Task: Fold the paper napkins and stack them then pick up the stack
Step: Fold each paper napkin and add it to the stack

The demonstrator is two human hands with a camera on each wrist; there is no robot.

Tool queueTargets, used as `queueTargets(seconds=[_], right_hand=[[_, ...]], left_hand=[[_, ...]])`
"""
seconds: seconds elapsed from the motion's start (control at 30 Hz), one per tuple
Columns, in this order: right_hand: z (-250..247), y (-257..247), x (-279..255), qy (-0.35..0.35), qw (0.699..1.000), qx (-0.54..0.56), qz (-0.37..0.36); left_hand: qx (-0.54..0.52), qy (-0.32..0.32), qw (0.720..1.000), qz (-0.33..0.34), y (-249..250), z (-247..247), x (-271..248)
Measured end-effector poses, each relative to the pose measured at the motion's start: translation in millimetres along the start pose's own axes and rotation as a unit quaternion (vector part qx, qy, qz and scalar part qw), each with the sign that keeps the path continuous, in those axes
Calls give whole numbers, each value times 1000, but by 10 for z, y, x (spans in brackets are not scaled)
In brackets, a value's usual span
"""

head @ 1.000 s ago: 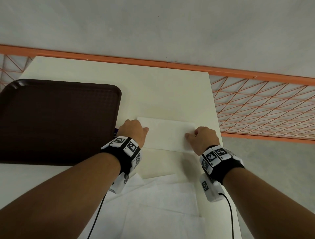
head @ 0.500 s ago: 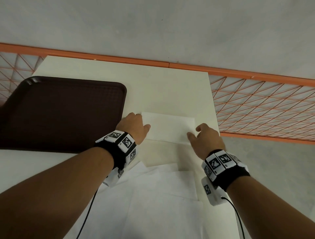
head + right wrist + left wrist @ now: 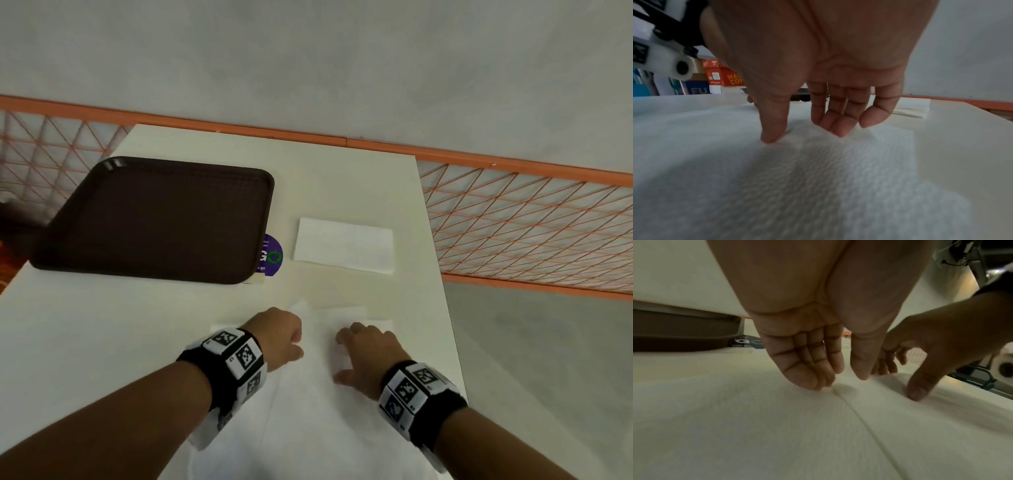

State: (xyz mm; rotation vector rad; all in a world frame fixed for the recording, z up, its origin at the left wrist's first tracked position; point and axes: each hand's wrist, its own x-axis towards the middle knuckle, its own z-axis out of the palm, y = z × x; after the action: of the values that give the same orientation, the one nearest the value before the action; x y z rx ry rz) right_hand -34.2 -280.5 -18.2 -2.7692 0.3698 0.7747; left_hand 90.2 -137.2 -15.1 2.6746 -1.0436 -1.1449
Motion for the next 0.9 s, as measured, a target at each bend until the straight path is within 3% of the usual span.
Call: queueTargets(seconds=[0.23,0.73,0.9], right_hand=[[-3,-94,-2,-34,999,21,6],[-42,-45,-221,16,996,82,-37],[-243,42,-272,51,982,176,-52]], left_hand=[[-22,14,998,49,25,228,-144],[-81,49,995,41,57,273,-234],[-232,53,970,58,-51,216,-270]])
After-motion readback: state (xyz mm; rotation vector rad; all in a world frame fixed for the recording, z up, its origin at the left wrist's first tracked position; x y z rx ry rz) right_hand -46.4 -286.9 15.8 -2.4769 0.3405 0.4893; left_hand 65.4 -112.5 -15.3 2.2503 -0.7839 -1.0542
